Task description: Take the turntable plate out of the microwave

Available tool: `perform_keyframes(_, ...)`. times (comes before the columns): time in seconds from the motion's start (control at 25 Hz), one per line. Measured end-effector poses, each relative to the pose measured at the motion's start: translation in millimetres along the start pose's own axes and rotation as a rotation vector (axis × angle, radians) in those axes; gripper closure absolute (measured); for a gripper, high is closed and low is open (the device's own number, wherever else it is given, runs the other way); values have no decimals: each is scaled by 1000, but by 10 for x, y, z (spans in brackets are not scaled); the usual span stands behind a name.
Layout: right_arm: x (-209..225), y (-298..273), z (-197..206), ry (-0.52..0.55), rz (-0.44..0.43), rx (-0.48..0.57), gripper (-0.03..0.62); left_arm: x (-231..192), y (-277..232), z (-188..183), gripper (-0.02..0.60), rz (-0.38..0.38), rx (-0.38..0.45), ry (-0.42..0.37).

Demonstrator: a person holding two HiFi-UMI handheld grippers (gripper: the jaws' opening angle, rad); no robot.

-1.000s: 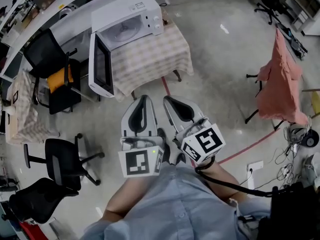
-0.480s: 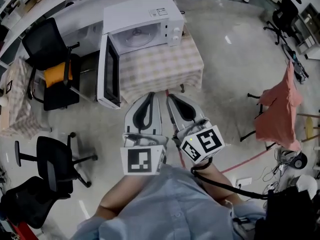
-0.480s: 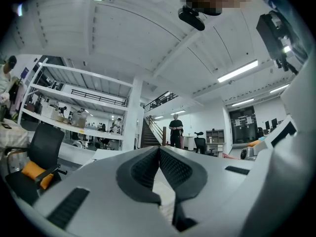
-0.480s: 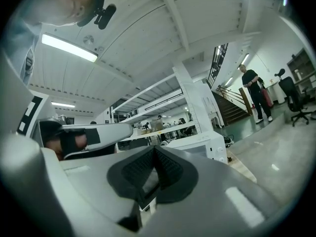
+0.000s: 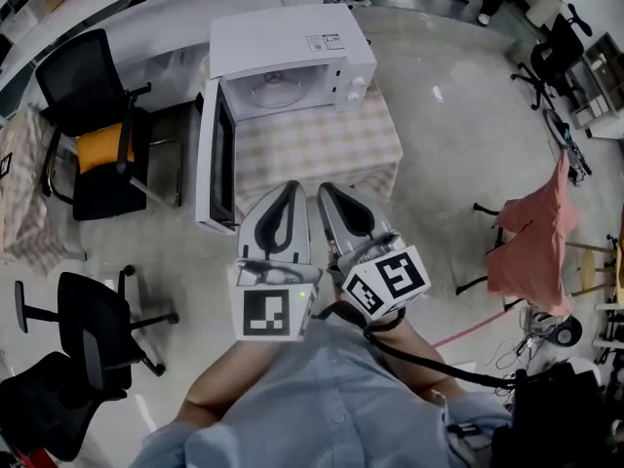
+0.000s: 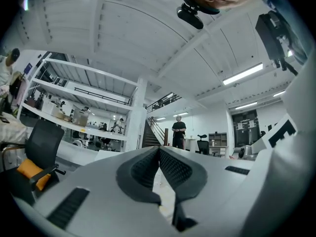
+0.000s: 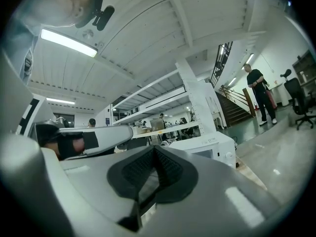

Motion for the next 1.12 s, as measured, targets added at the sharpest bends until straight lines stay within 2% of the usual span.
perform_keyframes(0.4, 410, -170, -64, 0, 40, 16, 595, -63, -376, 108, 574, -14, -20, -8)
perform_keyframes(0.64, 908, -505, -192, -4, 12, 23, 595, -83, -926, 146, 574, -49, -31, -23)
perform_keyframes(1.12, 1853, -1126, -275, -58, -60, 0, 595, -135, -2016, 324, 574, -126, -105, -51)
Point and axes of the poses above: the fingertips, and each gripper's own axes: y backward along the fingers, x to its right, z out of its underside, the point moved 1 cm from there along y, backward along the fingers, and after that the axes turned 2 degrees about -x, right-handed, at the moved point
